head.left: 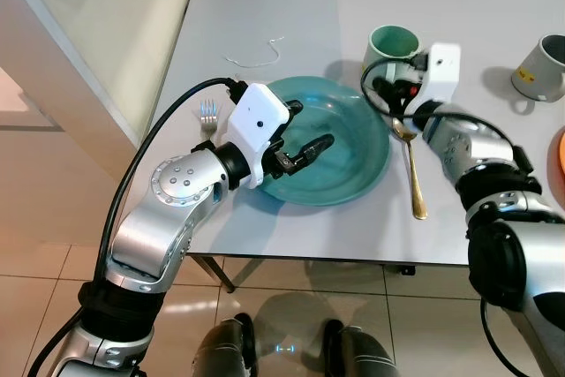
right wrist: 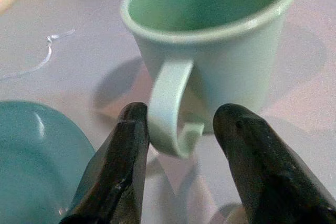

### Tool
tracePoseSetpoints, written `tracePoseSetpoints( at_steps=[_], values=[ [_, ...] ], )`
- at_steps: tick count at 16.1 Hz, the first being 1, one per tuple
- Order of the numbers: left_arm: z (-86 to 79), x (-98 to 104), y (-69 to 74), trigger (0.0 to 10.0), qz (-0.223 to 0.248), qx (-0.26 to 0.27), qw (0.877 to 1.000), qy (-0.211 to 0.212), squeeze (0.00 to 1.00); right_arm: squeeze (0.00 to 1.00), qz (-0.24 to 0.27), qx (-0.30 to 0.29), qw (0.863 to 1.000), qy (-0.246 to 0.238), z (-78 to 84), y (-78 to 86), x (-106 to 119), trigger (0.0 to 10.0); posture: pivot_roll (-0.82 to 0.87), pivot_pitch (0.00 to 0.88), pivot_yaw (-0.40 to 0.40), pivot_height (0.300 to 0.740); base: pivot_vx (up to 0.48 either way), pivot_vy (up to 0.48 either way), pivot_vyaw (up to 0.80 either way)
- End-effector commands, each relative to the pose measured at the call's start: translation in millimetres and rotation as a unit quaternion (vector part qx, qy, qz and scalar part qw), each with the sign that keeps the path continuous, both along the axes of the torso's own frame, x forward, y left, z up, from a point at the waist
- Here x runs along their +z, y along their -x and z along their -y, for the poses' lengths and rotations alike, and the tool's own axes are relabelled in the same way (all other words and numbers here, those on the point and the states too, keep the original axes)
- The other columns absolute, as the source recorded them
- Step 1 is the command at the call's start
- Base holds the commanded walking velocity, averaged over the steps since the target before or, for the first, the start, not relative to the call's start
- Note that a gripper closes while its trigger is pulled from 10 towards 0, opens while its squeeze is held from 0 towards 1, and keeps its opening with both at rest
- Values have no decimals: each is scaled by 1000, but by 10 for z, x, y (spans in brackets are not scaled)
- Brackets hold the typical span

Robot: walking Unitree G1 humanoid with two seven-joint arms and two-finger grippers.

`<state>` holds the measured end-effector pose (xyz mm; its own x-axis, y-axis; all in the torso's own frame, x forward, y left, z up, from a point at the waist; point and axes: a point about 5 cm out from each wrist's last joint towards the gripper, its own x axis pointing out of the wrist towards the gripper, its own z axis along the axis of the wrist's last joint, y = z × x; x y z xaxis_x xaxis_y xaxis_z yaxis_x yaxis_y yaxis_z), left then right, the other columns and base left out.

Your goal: Setting the table

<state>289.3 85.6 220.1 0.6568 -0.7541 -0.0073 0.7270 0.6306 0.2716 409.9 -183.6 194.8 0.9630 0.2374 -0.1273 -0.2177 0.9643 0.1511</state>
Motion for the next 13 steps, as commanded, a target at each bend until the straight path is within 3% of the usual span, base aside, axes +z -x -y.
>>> tracePoseSetpoints(
  at_steps=[1,3,4,6,9,12,13],
  values=[
    [-28,52,21,10000,21,11,1000,3,0,0,24,3,1000,6,31,-14,122,10000,59,166,16,740,0,0,0],
    [-46,30,22,10000,18,30,999,6,0,0,39,1,999,8,85,-2,179,10000,63,155,0,740,0,0,0],
    [-83,-26,119,10000,25,54,998,17,0,0,68,4,998,-2,178,123,235,10000,58,142,-12,740,0,0,0],
    [-128,-69,187,10000,28,71,997,30,0,0,103,11,995,-11,184,325,290,10000,46,133,-15,740,0,0,0],
    [-172,-11,298,10000,23,84,993,83,0,0,152,5,987,-52,185,723,394,10000,48,125,-19,740,0,137,0],
    [-341,-213,393,10000,12,144,989,41,0,0,167,2,983,-74,-104,1345,273,10000,37,97,-11,740,0,480,0],
    [-372,-247,376,10000,0,163,985,54,0,0,149,3,987,-66,-192,1466,91,10000,33,82,2,740,0,472,0]
  ],
)
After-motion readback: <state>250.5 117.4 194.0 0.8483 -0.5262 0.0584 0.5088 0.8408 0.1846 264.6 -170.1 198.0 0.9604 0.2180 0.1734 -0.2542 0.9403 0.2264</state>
